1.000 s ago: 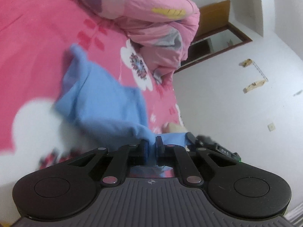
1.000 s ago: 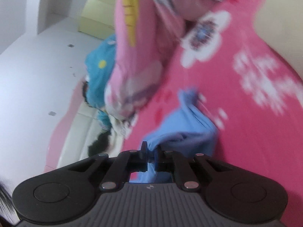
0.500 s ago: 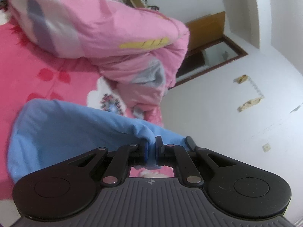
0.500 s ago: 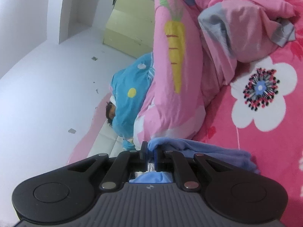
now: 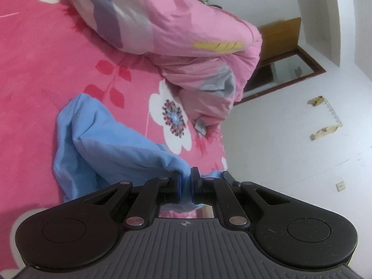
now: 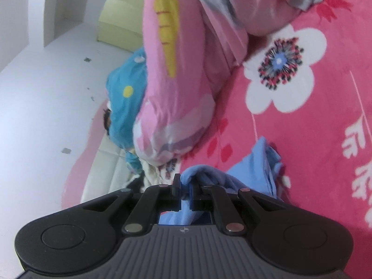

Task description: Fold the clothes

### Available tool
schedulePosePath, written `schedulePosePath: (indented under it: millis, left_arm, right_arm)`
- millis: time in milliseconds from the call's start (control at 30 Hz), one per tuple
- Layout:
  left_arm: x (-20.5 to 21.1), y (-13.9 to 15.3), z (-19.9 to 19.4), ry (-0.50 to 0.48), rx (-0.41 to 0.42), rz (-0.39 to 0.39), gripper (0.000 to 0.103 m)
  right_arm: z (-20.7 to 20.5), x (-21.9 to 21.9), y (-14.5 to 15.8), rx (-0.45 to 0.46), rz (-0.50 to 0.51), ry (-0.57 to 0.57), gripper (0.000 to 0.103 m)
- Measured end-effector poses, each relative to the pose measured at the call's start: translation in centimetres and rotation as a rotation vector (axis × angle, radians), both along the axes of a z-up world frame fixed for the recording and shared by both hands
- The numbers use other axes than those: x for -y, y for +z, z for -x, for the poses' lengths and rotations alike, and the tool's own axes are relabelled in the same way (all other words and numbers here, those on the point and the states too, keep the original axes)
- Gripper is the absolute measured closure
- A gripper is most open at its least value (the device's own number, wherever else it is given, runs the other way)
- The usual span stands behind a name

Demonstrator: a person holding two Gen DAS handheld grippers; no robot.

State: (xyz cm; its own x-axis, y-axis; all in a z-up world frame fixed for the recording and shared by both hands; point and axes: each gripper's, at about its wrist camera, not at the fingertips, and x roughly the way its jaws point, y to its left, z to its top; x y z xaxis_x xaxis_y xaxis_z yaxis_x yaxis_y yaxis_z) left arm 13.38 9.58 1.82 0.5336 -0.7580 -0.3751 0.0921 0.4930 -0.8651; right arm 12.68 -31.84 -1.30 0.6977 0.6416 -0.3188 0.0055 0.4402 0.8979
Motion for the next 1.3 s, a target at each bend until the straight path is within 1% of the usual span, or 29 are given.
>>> schedulePosePath:
  millis: [100,200,367,467,567,700,733,767,800,867,933,1000,1067,1200,1233,1267,1300]
  left_arm:
    - [-0.1,-0.9,0.7,-0.011,-0.007,-0.014,0.098]
    - [-0.2,-1.8,1.4,-0.024,-0.017,-0.028,0.098]
    - [-0.4,-3.3,1.9,-0.028,-0.045,-0.037,0.098]
    - [-0.5,-3.8,1.8,-0.027,-0.057,-0.045,0.098]
    - [-0.4,-3.8,1.9,-0.030,-0.046,-0.052,0.098]
    - [-0.4,-3.9,2.1,-0.029,-0.043,-0.039,0.098]
    - [-0.4,-3.9,2.1,-0.029,-0.043,-0.036,0.098]
    - [-0.4,-3.9,2.1,-0.029,-0.044,-0.034,0.098]
    - [-0.4,-3.9,2.1,-0.030,-0.045,-0.034,0.098]
    - [-0.5,-3.9,2.1,-0.033,-0.044,-0.034,0.098]
    - [-0.6,-3.9,2.2,-0.035,-0.042,-0.030,0.098]
    - [-0.7,-4.0,2.3,-0.035,-0.044,-0.023,0.098]
    - [-0.8,-4.1,2.4,-0.036,-0.043,-0.016,0.098]
    - [-0.8,-4.4,2.4,-0.035,-0.040,-0.003,0.098]
    - [-0.8,-4.4,2.4,-0.034,-0.038,0.002,0.098]
    - [-0.8,-4.3,2.4,-0.030,-0.036,0.005,0.098]
    - [-0.9,-4.2,2.4,-0.025,-0.035,0.009,0.098]
  right_arm:
    - [1.1,-0.4,-1.6,-0.031,0.008,0.009,0.096]
    - [2.5,-0.6,-4.0,-0.083,0.004,0.023,0.096]
    - [4.1,-0.5,-8.0,-0.171,-0.041,0.017,0.095]
    - [4.7,-0.1,-8.9,-0.182,-0.052,0.001,0.095]
    - [5.3,0.2,-9.0,-0.180,-0.061,-0.013,0.094]
    - [6.0,0.5,-9.5,-0.195,-0.110,-0.035,0.092]
    - [6.3,0.5,-9.6,-0.198,-0.121,-0.036,0.090]
    - [6.5,0.6,-9.7,-0.209,-0.136,-0.037,0.084]
    - [6.7,0.5,-9.9,-0.219,-0.154,-0.038,0.081]
    - [7.1,0.2,-10.4,-0.246,-0.175,-0.036,0.063]
    - [7.5,-0.1,-10.9,-0.277,-0.202,-0.035,0.058]
    - [7.7,-0.5,-11.6,-0.306,-0.238,-0.042,0.058]
    - [7.6,-0.6,-12.0,-0.314,-0.276,-0.048,0.057]
    - [6.1,-1.3,-12.8,-0.331,-0.334,-0.071,0.057]
    - [5.7,-1.4,-13.0,-0.330,-0.348,-0.075,0.063]
    - [5.5,-1.6,-13.0,-0.321,-0.352,-0.086,0.073]
    - [5.3,-1.7,-12.8,-0.305,-0.347,-0.094,0.080]
